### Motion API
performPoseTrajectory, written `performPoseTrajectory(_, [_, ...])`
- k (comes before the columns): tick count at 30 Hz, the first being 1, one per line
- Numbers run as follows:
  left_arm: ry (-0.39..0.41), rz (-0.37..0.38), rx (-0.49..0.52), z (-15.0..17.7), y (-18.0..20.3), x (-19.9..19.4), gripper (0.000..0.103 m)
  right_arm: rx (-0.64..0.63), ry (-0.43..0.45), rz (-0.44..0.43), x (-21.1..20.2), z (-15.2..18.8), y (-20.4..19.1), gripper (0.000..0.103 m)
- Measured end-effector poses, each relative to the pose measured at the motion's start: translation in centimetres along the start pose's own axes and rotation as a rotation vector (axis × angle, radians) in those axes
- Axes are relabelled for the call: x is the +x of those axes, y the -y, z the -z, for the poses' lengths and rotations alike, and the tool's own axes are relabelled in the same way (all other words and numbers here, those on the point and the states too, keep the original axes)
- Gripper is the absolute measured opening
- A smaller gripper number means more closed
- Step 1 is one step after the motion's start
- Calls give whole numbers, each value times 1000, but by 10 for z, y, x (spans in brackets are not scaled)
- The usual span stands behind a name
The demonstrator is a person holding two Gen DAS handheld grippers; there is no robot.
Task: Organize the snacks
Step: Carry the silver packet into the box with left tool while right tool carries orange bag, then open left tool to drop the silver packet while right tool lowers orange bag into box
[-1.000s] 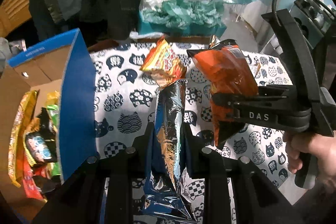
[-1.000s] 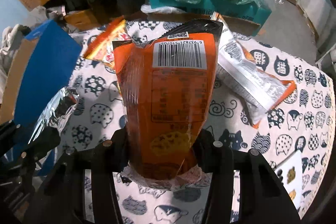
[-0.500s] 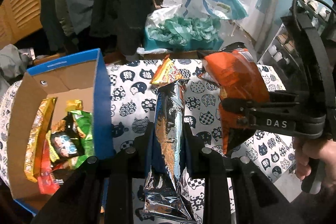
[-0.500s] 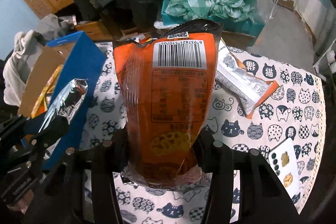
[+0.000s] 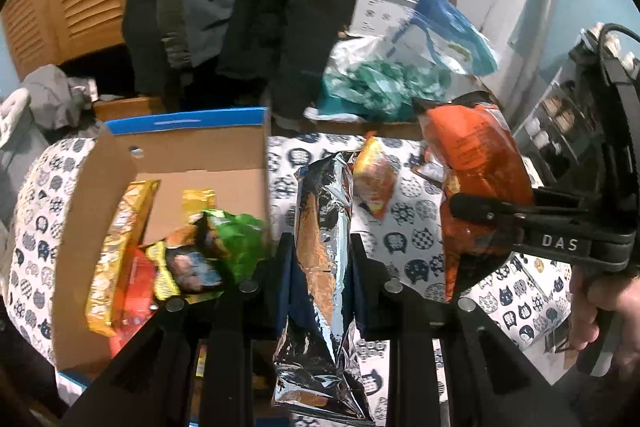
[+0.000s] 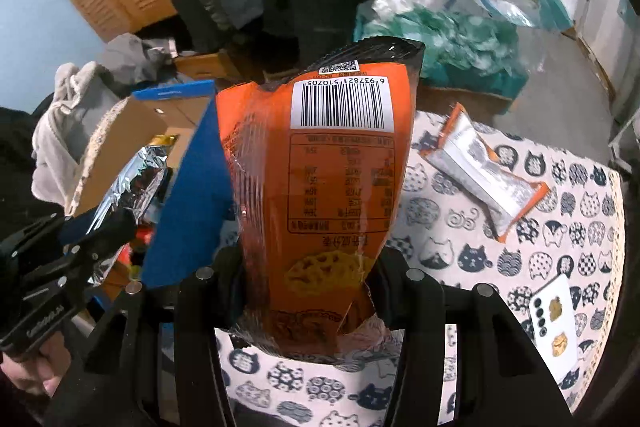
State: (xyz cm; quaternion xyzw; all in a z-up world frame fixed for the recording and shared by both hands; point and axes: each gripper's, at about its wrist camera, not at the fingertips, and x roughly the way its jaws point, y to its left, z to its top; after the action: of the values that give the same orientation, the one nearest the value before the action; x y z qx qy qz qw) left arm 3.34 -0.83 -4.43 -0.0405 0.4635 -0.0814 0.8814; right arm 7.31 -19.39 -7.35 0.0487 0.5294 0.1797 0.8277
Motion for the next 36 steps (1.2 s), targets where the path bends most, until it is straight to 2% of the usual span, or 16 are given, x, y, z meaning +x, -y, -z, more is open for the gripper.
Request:
performPoseTrajectory(11, [-19, -84, -120, 7, -77, -6, 25, -64, -4, -60, 12, -23, -51, 49])
performPoseTrajectory(19, [-96, -139, -201, 24, -121, 11, 25, -110, -23, -95, 22, -30, -87, 49])
performPoseTrajectory(25, [-173, -151, -239, 36, -139, 30, 25, -143, -40, -111, 31, -35, -109, 49])
performPoseTrajectory(34, [-225, -176, -284, 41, -151, 44, 26, -178, -64, -129, 41, -35, -132, 49])
performPoseTrajectory(36, [-216, -181, -287, 40, -152, 41, 32, -189, -70, -134, 43, -35, -138, 49])
